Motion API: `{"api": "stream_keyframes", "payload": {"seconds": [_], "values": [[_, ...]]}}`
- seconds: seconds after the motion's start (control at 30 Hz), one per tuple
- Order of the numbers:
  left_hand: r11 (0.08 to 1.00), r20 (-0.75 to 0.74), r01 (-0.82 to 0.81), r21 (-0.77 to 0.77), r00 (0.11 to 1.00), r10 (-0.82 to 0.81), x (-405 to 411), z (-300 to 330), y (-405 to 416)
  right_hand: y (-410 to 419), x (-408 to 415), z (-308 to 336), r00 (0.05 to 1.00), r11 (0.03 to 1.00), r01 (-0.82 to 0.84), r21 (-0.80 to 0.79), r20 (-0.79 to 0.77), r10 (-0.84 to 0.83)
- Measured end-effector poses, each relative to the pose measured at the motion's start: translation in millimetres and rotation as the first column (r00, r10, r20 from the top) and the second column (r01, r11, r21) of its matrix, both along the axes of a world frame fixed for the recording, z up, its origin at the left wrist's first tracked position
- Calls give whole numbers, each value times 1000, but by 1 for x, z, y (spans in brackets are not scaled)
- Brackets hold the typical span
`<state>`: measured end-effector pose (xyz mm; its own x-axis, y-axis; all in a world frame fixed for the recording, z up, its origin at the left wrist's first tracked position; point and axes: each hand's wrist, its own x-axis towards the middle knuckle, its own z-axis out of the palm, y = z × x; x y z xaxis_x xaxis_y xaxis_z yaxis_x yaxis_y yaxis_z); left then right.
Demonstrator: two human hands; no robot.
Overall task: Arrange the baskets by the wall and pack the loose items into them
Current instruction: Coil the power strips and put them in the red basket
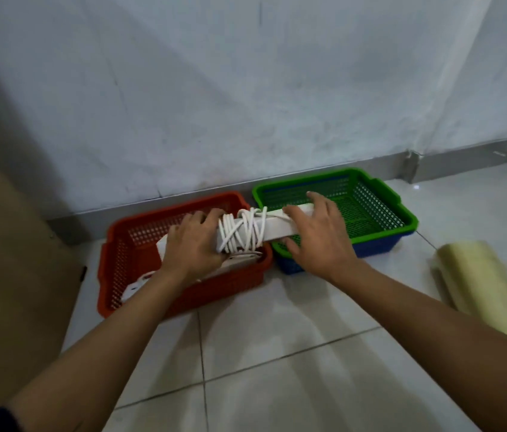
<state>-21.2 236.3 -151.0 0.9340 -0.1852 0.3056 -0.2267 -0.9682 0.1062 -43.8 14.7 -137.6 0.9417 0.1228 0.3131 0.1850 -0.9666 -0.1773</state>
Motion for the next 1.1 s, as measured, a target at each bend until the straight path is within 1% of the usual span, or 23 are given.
{"api": "stream_keyframes", "payload": {"seconds": [0.07, 0.13, 0.23, 0.3, 0.33, 0.37, 0.43, 0.47, 0.5, 0.57, 0.63, 0.83, 0.93, 0.97, 1.0, 1.03, 1.1], "values": [[995, -17, -95, -22, 995, 95, 2, -4, 24, 20, 9, -5, 997, 989, -29, 145, -63, 39], [983, -59, -181, -38, 982, 178, 4, -10, 48, 40, 21, -10, 978, 960, -90, 264, -158, 135], [964, -119, -265, -20, 958, 261, 10, -17, 76, 68, 36, -21, 939, 937, -173, 304, -236, 250], [954, -157, -299, 4, 942, 296, 17, -24, 90, 82, 45, -33, 922, 937, -186, 296, -277, 270], [955, -197, -296, 6, 936, 292, 20, -29, 95, 87, 50, -39, 919, 947, -177, 267, -300, 256], [960, -262, -277, -30, 929, 260, 23, -32, 99, 90, 55, -46, 913, 961, -166, 222, -333, 235], [957, -394, -230, -178, 908, 145, 27, -34, 100, 89, 62, -59, 872, 979, -141, 149, -449, 195], [955, -415, -211, -210, 903, 108, 30, -35, 98, 88, 64, -67, 845, 984, -139, 113, -505, 178], [964, -411, -192, -183, 906, 102, 32, -38, 94, 86, 64, -74, 831, 987, -149, 67, -533, 162], [982, -419, -184, -38, 895, 151, 35, -46, 84, 85, 61, -88, 846, 983, -184, -26, -514, 145], [979, -468, -194, 60, 861, 199, 36, -59, 79, 87, 57, -94, 860, 981, -186, -48, -491, 139], [956, -558, -257, 143, 777, 293, 44, -66, 79, 83, 52, -94, 872, 979, -205, -16, -457, 175], [930, -611, -305, 204, 703, 364, 42, -57, 70, 72, 43, -94, 874, 968, -246, 41, -423, 240], [924, -611, -314, 217, 694, 380, 41, -51, 60, 65, 40, -92, 876, 961, -273, 42, -402, 266], [930, -600, -301, 211, 711, 366, 39, -45, 47, 55, 35, -89, 879, 953, -302, 22, -382, 287], [948, -571, -255, 191, 756, 318, 37, -39, 31, 44, 29, -86, 880, 943, -332, -16, -364, 304], [982, -512, -99, 160, 843, 168, 33, -26, -8, 16, 19, -78, 879, 920, -377, -107, -354, 319]]}}
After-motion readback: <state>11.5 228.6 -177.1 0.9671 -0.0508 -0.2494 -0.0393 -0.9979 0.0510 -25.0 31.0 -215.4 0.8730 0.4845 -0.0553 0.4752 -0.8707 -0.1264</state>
